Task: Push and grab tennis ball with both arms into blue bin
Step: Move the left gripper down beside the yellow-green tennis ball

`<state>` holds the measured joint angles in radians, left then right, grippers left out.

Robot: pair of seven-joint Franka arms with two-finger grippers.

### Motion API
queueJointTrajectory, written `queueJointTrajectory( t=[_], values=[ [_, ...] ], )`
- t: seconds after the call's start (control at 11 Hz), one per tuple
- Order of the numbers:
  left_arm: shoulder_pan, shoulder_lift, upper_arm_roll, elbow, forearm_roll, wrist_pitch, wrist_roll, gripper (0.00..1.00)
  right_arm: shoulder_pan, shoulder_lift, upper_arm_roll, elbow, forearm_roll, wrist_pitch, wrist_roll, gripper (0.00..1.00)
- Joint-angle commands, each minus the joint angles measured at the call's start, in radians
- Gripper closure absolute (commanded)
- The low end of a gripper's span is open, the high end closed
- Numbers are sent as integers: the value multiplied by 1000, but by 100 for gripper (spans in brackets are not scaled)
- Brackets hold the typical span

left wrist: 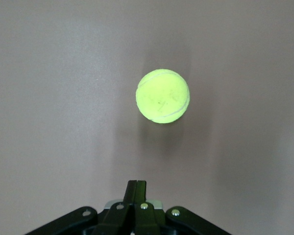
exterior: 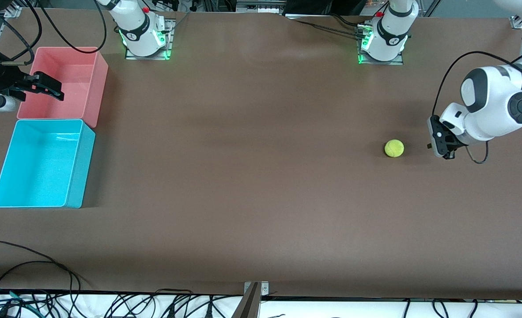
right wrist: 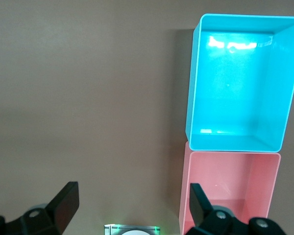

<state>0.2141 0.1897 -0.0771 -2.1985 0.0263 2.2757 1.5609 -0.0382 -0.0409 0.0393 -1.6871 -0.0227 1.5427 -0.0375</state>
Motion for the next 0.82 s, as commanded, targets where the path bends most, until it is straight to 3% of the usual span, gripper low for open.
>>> queueJointTrajectory(
  t=[0.0, 0.73],
  values=[
    [4, 76, 7, 13, -25, 65, 73, 100, -9, -8, 5, 4, 18, -18, -1, 0],
    [-9, 135, 8, -65, -49, 106, 73, 100, -9, -10, 5, 4, 18, -19, 1, 0]
  ],
)
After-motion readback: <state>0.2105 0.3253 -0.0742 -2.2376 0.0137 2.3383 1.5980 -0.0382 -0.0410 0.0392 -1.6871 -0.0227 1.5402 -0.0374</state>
